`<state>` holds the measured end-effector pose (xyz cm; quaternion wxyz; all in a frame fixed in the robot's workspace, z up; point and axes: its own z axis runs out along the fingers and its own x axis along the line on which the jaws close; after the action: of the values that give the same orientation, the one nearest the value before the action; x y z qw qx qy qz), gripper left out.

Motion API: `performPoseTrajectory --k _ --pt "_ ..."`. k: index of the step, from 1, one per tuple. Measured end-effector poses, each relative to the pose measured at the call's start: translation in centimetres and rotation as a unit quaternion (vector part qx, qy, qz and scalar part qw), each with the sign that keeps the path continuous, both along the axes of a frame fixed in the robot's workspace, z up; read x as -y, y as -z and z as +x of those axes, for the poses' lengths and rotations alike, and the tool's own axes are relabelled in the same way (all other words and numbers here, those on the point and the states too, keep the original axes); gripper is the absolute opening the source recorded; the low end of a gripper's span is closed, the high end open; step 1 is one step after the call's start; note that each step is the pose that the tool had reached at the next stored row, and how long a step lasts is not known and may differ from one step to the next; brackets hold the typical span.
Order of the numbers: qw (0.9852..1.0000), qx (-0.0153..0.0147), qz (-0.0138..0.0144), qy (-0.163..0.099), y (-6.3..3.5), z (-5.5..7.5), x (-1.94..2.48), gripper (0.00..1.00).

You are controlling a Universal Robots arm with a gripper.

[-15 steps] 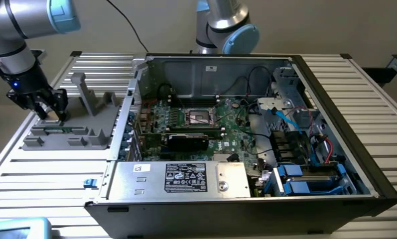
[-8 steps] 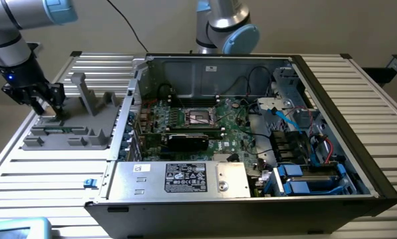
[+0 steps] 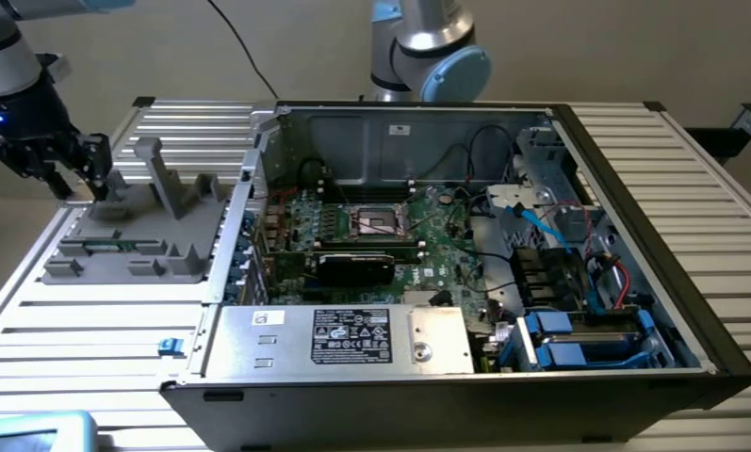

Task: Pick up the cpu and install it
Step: 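Pick up the cpu and move it towards the insertion slot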

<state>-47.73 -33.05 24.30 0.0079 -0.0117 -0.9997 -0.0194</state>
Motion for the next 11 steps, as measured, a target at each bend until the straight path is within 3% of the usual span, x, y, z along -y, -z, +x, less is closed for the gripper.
performPoseTrajectory --k 11 --pt "1.0 0.0 -0.0005 0.0 -5.0 0.2 0.0 0.55"
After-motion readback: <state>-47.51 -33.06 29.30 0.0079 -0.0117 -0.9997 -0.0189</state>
